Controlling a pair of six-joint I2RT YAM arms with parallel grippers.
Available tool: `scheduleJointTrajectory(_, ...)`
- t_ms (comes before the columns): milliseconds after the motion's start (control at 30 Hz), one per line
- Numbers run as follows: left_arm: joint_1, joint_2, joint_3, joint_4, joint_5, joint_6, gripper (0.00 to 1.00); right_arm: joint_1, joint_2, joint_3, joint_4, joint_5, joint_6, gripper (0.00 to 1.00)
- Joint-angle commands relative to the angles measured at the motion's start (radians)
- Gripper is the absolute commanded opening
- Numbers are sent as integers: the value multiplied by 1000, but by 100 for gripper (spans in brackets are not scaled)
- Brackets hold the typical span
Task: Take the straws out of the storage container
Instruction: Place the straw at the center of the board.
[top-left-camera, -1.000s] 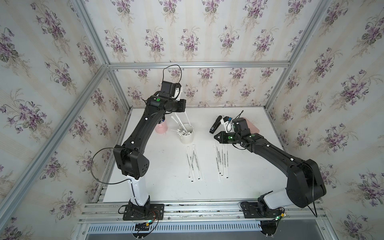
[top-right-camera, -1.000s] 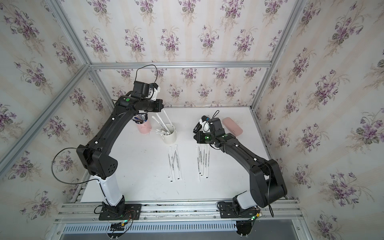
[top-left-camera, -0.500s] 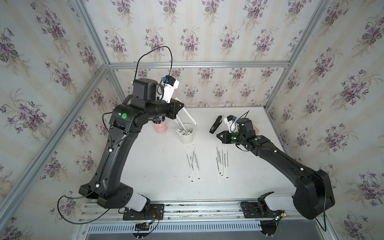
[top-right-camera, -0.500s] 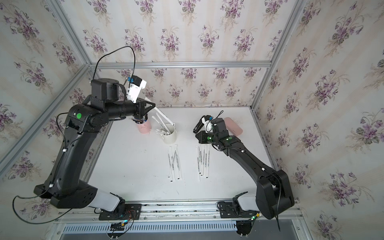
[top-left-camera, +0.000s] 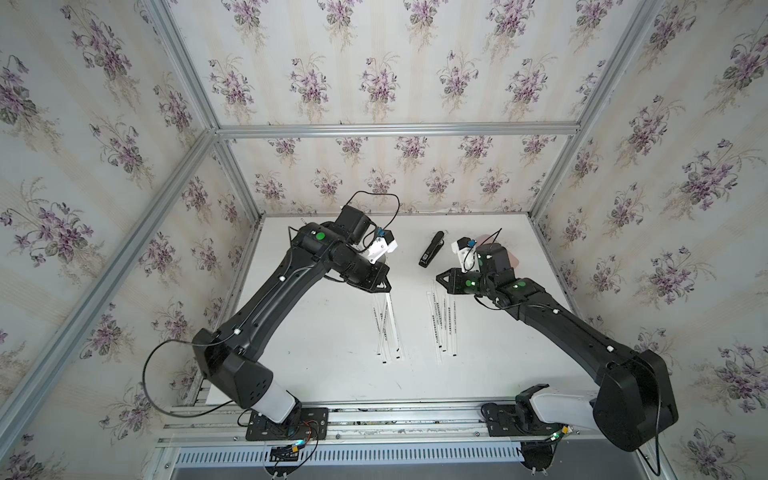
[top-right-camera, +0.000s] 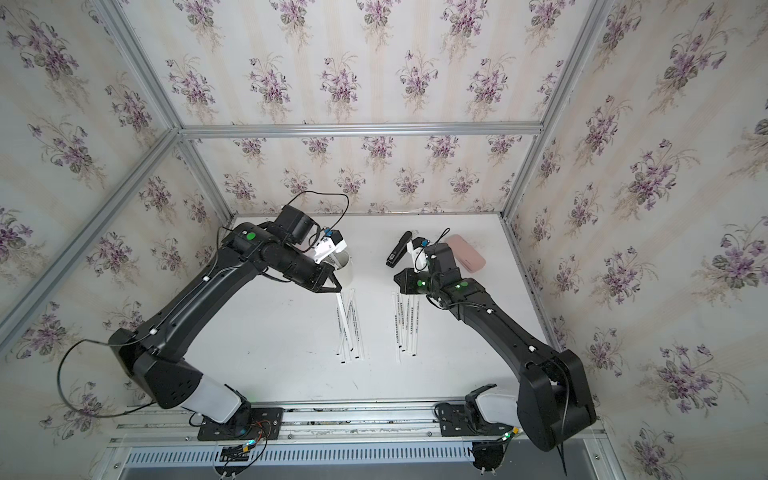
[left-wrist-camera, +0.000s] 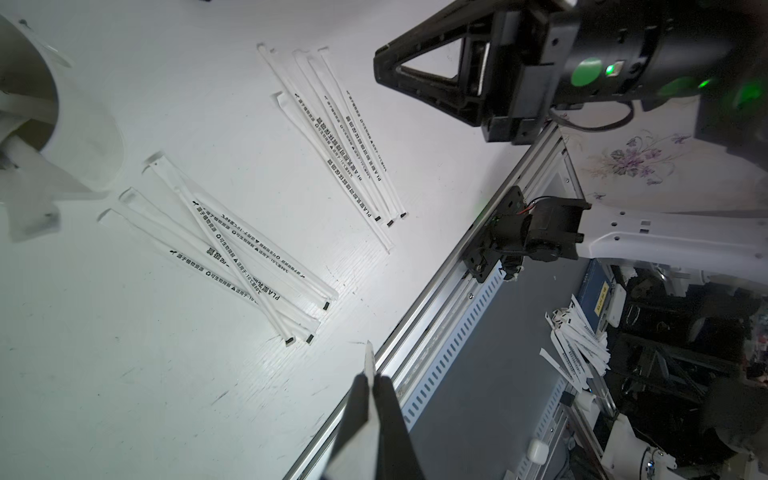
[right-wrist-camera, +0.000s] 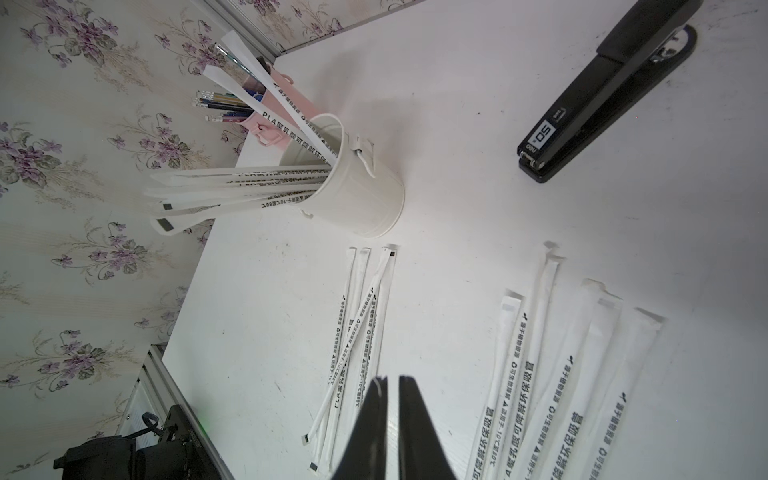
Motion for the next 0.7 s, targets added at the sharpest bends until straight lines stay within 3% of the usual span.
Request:
scheduleJointTrajectory(0,-7,104,85,-126,-16,88,2,1,-8,-6,13,3,-2,12)
scheduleJointTrajectory(467,-26,212,-41,68,-40,47,2,1,-5,-15,10,6,-5,12)
scheduleJointTrajectory(667,-26,254,-50,65,-86,54,4,0,-4,-23,18,8,-3,12)
